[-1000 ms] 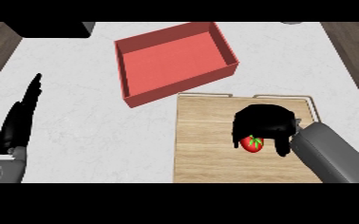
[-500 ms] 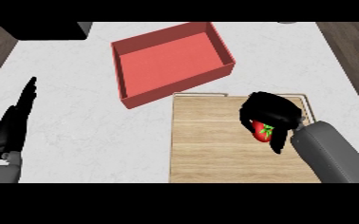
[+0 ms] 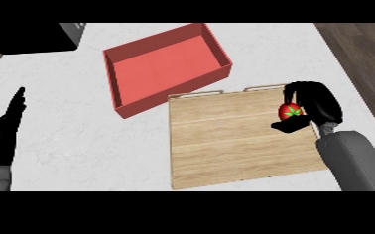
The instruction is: Pick the tomato from the tray and place it in the cardboard box
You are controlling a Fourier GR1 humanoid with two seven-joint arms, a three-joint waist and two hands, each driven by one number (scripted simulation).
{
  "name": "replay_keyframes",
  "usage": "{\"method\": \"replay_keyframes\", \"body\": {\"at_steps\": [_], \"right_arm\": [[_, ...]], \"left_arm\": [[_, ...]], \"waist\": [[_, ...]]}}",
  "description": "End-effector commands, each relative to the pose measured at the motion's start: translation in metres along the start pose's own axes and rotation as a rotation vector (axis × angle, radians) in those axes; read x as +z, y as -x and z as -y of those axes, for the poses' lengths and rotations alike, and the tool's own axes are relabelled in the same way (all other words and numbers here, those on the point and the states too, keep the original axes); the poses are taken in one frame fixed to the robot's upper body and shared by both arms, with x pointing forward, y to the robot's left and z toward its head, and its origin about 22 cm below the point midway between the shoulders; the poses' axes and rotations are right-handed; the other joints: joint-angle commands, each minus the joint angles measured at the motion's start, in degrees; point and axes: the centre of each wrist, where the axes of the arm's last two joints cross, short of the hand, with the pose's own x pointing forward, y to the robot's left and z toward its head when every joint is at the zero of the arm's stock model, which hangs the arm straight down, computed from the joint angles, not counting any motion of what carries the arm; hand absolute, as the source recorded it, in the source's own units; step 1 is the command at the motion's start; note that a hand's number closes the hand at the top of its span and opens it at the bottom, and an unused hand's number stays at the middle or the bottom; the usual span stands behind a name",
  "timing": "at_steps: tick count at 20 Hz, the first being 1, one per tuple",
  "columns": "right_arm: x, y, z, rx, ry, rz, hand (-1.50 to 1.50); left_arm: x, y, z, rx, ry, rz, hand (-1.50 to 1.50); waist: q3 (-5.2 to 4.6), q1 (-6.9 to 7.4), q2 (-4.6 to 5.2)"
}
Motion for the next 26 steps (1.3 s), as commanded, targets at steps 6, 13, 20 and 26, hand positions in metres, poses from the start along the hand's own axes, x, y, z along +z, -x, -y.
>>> {"method": "replay_keyframes", "body": {"at_steps": [6,13,20,26], "right_arm": [[0.017,-0.13,0.063,-0.003,0.444,-0.097,1.5],[0.017,-0.227,0.094,-0.089,0.423,-0.057,1.5],[-0.021,-0.268,0.11,-0.257,0.431,-0.095,1.5],[-0.075,-0.26,0.134,-0.374,0.403,-0.119,1.5]], "left_arm": [[-0.006,-0.009,-0.001,0.006,0.039,0.033,0.0],[-0.014,-0.018,0.022,0.01,0.046,0.076,0.0],[-0.017,-0.021,0.018,0.01,0.07,0.072,0.0],[-0.021,-0.025,0.018,0.007,0.063,0.089,0.0]], "waist": [[0.39,2.82,0.7],[0.57,5.27,1.85],[0.6,6.42,2.09],[0.6,6.48,2.29]]}}
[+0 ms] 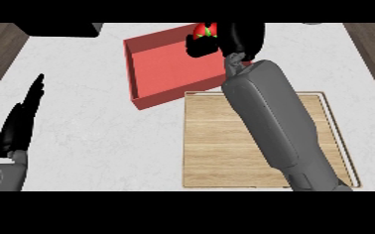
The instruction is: Pick the tomato from the tray and place it in the cardboard box
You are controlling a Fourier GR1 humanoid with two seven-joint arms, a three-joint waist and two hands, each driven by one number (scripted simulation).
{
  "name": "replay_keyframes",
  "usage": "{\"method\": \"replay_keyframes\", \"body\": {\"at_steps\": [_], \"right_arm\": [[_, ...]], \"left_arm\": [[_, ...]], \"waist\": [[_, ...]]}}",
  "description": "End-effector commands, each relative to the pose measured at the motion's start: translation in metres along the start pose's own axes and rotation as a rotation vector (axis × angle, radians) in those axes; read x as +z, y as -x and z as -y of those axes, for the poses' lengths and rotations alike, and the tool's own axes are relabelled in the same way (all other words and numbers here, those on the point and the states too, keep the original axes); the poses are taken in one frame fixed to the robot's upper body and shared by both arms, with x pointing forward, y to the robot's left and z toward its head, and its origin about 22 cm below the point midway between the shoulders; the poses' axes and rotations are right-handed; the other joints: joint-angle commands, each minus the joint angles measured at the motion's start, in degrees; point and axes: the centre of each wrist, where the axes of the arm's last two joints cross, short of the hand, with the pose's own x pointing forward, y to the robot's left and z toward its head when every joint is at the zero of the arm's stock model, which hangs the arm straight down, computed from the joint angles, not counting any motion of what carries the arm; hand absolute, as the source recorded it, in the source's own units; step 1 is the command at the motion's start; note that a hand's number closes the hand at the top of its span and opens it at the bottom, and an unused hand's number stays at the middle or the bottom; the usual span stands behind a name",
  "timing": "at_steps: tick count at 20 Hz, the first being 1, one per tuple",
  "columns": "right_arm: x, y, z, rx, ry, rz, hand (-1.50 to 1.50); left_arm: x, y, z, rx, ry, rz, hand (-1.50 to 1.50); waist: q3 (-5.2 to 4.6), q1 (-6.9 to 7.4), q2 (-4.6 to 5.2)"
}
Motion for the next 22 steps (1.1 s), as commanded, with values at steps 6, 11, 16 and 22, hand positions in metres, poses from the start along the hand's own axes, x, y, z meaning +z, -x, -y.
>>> {"method": "replay_keyframes", "body": {"at_steps": [6,11,16,22], "right_arm": [[-0.05,-0.01,-0.028,-0.1,-0.066,-0.07,1.5],[-0.064,0.002,-0.041,-0.08,-0.047,-0.122,1.5],[-0.068,0.017,-0.053,-0.033,-0.015,-0.21,1.5],[-0.064,0.032,-0.066,-0.177,-0.099,-0.328,-1.5]], "left_arm": [[-0.005,-0.006,0.023,0.004,0.008,0.014,0.0],[-0.002,-0.027,0.007,-0.001,0.044,0.043,0.0],[-0.019,-0.038,0.004,0.004,0.041,0.047,0.0],[-0.014,-0.026,0.017,0.018,0.052,0.065,0.0]], "waist": [[0.0,1.23,0.61],[0.05,3.4,0.99],[-0.01,3.68,1.79],[0.01,4.41,2.26]]}}
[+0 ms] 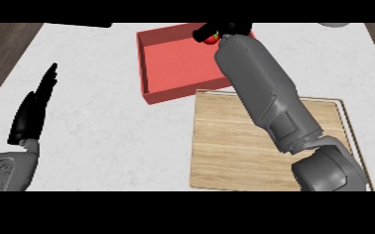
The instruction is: Pick the tomato from the tray and place it in the cardboard box
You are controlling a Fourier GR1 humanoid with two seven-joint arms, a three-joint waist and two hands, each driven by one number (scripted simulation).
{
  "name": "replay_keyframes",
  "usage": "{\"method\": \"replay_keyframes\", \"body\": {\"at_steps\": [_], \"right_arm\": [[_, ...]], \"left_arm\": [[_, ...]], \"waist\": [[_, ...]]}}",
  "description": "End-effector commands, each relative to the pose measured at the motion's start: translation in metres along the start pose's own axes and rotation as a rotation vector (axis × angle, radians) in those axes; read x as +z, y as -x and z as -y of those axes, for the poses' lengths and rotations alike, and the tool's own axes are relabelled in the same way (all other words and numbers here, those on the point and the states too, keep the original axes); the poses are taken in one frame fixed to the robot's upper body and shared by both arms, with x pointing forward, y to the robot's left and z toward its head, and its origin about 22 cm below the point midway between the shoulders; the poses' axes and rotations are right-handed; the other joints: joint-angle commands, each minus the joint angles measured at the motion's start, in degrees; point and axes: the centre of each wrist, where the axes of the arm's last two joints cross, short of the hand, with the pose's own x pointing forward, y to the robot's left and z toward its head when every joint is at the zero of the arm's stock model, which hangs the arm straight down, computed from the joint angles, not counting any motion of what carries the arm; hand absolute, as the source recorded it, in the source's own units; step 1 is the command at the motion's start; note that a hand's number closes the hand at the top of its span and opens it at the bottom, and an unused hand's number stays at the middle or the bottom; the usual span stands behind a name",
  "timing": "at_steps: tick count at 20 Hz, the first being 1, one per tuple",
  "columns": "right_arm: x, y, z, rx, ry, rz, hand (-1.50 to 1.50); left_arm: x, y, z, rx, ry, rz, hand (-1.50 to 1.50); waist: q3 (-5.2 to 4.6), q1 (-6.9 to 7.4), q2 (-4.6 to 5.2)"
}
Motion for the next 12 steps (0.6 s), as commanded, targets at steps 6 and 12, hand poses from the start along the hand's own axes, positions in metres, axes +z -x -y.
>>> {"method": "replay_keyframes", "body": {"at_steps": [6,12], "right_arm": [[-0.001,0.013,-0.009,-0.092,0.061,0.049,-1.5],[-0.009,0.004,0.007,-0.245,0.215,0.121,-1.5]], "left_arm": [[-0.006,-0.008,-0.002,0.002,-0.011,0.015,0.0],[0.004,-0.003,0.004,-0.01,0.004,-0.005,0.0]], "waist": [[0.04,0.46,0.32],[0.11,-0.23,-0.39]]}}
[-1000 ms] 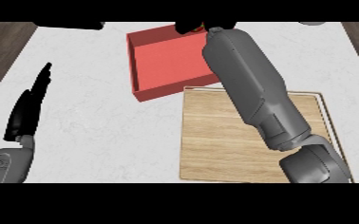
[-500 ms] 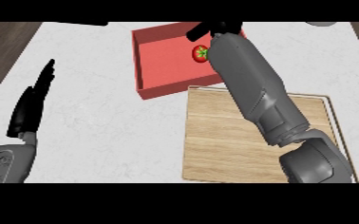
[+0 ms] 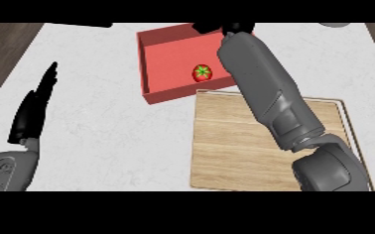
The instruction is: Pick the tomato from the tray and place it in the cardboard box
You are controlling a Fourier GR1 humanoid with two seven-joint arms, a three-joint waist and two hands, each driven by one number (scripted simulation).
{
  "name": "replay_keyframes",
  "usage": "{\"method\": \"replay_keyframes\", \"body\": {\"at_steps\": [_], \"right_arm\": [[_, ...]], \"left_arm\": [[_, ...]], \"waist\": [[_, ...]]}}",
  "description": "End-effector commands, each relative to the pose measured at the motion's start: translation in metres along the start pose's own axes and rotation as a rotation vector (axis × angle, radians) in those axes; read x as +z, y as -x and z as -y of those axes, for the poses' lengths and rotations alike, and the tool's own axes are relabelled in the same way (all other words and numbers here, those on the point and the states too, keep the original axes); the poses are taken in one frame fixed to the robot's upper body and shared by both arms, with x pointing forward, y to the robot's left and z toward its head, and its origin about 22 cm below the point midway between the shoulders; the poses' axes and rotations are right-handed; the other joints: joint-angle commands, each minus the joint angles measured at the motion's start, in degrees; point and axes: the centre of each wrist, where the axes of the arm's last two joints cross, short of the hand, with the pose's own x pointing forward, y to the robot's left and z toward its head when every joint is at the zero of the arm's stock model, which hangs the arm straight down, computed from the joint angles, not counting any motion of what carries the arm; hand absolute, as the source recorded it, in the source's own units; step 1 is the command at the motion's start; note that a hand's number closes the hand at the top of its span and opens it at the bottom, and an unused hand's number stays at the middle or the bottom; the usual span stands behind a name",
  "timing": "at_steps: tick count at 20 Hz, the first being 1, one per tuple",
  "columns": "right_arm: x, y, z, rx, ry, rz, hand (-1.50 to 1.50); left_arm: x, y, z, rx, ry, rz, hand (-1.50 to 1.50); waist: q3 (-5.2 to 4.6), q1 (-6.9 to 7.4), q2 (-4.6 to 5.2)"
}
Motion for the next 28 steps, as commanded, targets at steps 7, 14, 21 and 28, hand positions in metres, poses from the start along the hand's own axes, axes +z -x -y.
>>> {"method": "replay_keyframes", "body": {"at_steps": [7,14,21,28], "right_arm": [[-0.011,0.018,0.014,-0.258,0.153,0.045,-1.5],[-0.021,0.055,0.035,-0.329,0.169,-0.014,-1.5],[-0.02,0.112,0.09,-0.266,0.138,-0.006,-1.5],[0.013,0.16,0.146,-0.204,0.052,-0.017,-1.5]], "left_arm": [[0.005,0.014,-0.001,-0.007,-0.014,-0.05,0.0],[0.026,0.037,-0.005,-0.004,-0.058,-0.081,0.0],[0.034,0.035,-0.022,-0.02,-0.085,-0.117,0.0],[0.039,0.041,-0.009,0.008,-0.073,-0.105,0.0]], "waist": [[0.01,-2.7,-0.96],[-0.02,-5.28,-2.31],[-0.04,-7.57,-3.24],[-0.06,-7.02,-2.93]]}}
